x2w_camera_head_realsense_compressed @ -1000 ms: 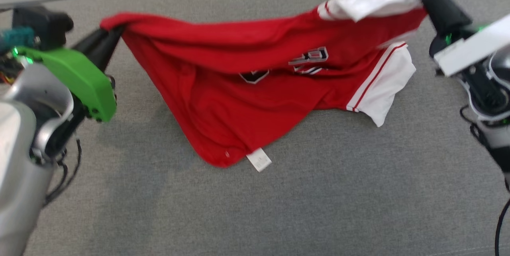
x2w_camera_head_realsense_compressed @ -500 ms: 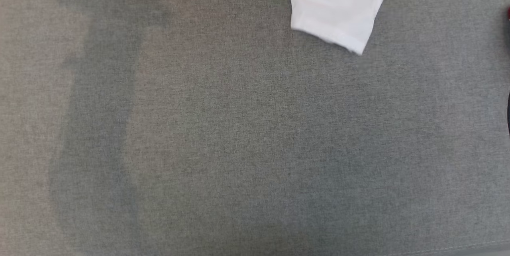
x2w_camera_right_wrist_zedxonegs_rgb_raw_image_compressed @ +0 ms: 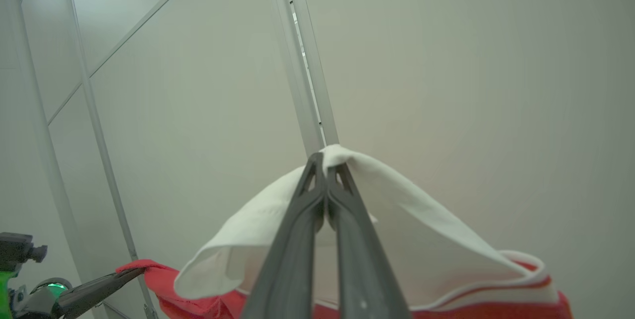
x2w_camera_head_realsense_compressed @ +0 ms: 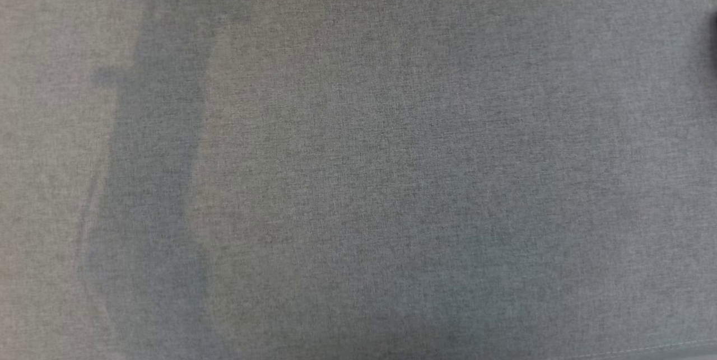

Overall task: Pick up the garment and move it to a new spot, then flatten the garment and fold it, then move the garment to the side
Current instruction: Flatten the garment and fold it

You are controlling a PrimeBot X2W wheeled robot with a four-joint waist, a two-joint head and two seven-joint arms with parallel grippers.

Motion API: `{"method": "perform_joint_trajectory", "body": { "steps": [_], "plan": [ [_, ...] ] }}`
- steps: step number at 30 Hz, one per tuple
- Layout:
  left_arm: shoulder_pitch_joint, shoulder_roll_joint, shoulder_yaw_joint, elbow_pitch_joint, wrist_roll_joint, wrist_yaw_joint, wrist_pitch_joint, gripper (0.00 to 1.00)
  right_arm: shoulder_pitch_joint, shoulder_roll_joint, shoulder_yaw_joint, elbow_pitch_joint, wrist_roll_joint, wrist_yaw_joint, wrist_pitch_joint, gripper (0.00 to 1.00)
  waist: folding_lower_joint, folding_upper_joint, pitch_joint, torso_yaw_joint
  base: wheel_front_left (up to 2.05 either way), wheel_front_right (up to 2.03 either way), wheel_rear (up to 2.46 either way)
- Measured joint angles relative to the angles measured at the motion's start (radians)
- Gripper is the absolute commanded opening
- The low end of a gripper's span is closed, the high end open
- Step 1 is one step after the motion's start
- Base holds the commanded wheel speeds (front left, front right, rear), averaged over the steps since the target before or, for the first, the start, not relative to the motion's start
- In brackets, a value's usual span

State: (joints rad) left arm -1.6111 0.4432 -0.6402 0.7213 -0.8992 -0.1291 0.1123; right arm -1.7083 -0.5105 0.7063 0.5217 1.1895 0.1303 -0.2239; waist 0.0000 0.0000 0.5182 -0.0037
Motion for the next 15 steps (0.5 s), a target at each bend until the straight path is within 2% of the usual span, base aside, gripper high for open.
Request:
{"method": "perform_joint_trajectory", "body": {
  "steps": [8, 15],
  "plan": [
    [0.270, 0.065, -0.170, -0.083, -0.156, 0.000, 0.004, 0.00, 0.250, -0.148, 0.184, -0.156, 0.113, 0.000, 0.042, 0.00, 0.0000, 0.0000, -0.072, 0.000, 0.00, 0.00, 0.00],
    [0.527, 0.170, -0.306, -0.225, -0.295, 0.000, 0.117, 0.00, 0.501, -0.294, 0.335, -0.308, 0.219, 0.000, 0.127, 0.00, -0.0001, 0.0000, -0.171, -0.013, 0.00, 0.00, 0.00]
  ]
}}
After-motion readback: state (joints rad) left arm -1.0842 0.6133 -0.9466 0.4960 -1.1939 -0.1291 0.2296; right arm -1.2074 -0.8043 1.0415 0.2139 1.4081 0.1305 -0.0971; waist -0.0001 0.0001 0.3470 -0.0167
